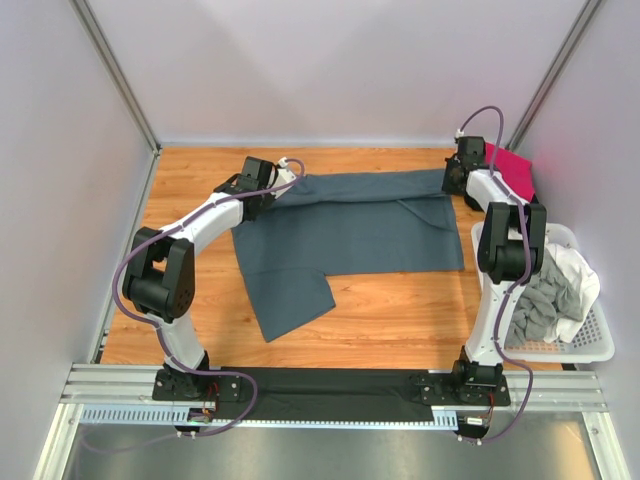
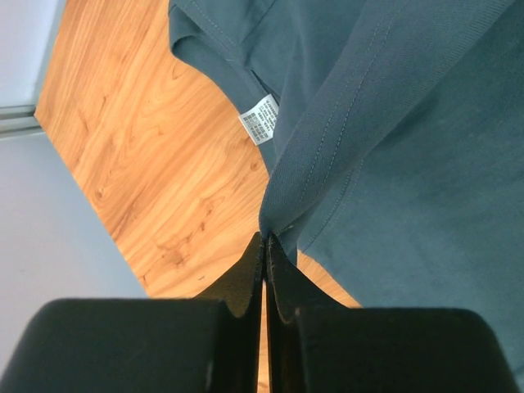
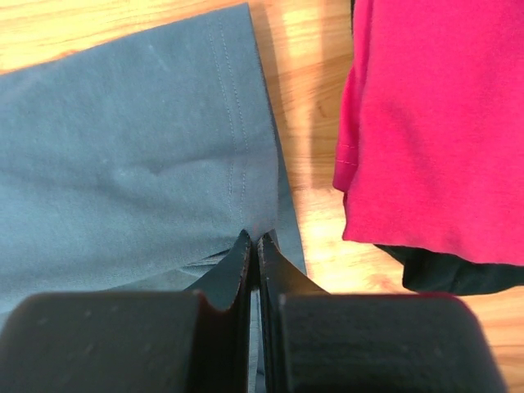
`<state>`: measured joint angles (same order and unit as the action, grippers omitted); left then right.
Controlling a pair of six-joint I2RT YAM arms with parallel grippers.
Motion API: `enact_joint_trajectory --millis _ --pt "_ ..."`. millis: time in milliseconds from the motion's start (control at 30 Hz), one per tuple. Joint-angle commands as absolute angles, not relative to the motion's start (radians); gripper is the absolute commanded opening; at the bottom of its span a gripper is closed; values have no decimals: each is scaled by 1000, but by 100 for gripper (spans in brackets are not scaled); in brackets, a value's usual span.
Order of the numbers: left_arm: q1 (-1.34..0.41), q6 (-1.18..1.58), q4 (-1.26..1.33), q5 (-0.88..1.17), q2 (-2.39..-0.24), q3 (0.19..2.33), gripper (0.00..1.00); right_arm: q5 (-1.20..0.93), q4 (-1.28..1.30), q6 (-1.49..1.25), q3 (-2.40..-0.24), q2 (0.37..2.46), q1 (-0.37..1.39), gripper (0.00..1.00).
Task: Fold and stack the t-shirts
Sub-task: Fold the tshirt
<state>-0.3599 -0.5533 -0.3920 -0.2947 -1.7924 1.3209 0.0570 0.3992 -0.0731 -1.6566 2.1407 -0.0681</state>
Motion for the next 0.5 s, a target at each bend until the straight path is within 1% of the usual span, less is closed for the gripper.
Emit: enact_joint_trajectory --millis 0,233,467 --pt "-360 -535 -380 -318 -1746 1330 0 106 371 -58 -1648 2088 -77 0" --pt "-356 -522 -383 -330 -1746 1309 0 129 374 -58 -1628 2098 -77 0" --pt "-353 -497 -422 -290 -1737 1301 0 114 383 -58 -1641 2114 -78 0"
